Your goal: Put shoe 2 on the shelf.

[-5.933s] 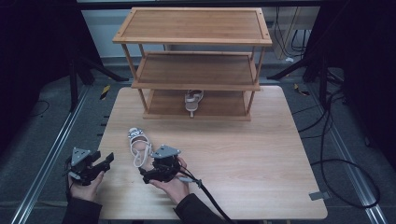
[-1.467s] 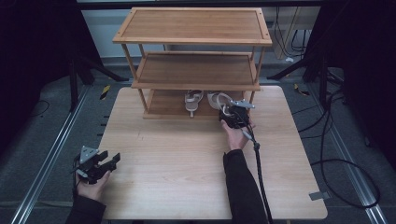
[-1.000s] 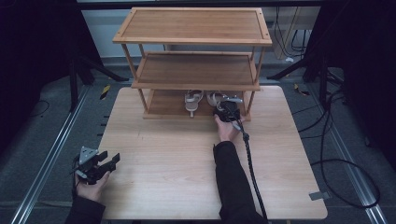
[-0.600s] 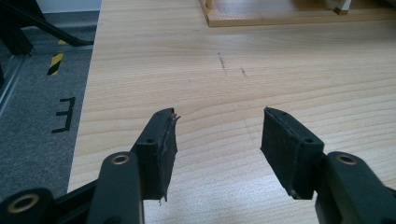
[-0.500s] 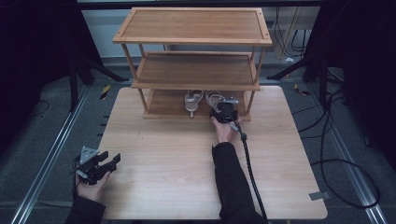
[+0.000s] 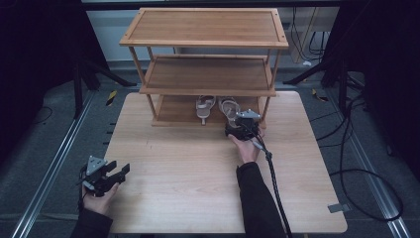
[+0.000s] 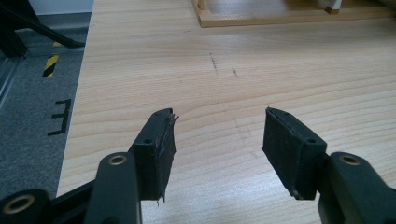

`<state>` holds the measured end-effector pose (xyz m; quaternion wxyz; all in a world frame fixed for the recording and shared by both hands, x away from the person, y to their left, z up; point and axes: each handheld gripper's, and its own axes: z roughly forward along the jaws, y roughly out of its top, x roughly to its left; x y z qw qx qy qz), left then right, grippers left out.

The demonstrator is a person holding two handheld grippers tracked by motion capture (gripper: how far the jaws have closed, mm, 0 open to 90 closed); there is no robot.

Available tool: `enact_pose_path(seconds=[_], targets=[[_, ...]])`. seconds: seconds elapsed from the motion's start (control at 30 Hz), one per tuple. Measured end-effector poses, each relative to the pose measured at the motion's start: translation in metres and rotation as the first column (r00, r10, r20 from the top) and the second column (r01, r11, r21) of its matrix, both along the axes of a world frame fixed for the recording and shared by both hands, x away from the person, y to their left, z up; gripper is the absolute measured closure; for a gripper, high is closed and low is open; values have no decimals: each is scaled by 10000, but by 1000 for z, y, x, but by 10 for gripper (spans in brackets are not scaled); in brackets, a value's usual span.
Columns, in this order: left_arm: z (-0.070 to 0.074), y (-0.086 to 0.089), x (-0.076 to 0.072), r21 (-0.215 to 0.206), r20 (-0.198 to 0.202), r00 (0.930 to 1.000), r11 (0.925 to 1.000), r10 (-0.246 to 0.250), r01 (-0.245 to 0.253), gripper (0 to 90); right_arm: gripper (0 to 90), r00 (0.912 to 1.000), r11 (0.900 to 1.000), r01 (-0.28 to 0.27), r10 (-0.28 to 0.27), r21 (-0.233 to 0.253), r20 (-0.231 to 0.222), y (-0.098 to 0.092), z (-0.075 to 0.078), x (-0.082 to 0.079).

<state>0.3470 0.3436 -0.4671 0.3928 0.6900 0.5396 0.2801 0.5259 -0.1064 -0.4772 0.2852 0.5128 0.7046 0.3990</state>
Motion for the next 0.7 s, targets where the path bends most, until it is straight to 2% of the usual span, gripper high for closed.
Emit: enact_pose_path(seconds=[0.07,0.17,0.23,0.27,0.3,0.33,0.5,0.53,0.57,0.63,0.7], targets=[[0,-1,0,9,33,10000,10000,-39,39,425,248,9999,10000,-32,34,93,-121,-4,-2,-5],[1,-2,0,-37,20,10000,10000,-87,87,424,311,9994,9996,-135,127,-233,-311,-6,-8,-9],[1,-2,0,2,36,9999,9999,-126,126,424,331,9989,9995,-194,184,-234,-430,-6,-12,-9],[1,-3,0,7,28,9999,9999,-149,149,424,395,9976,9994,-279,266,-190,-641,-6,-17,-8],[1,-3,0,4,42,9998,9998,-176,176,424,395,9976,9994,-279,266,-190,-641,-6,-17,-8],[0,-4,0,19,55,9998,9998,-196,195,425,479,9978,9989,-303,281,-350,-601,-6,-18,-6],[1,-2,0,-33,47,9999,9999,-141,141,426,668,9982,9991,-184,163,-372,-574,-5,-20,1],[1,-2,0,-33,47,9999,9999,-141,141,426,668,9982,9991,-184,163,-372,-574,-5,-20,1],[1,-2,0,-39,51,9999,9999,-133,133,427,733,9978,9993,-139,117,-334,-657,-4,-22,4],[0,-2,0,-15,46,9999,9999,-143,143,427,773,9975,9990,-129,99,-427,-693,-4,-25,6],[0,-2,0,-23,31,9999,9999,-131,131,428,784,9974,9997,-112,94,-237,-717,-3,-28,7]])
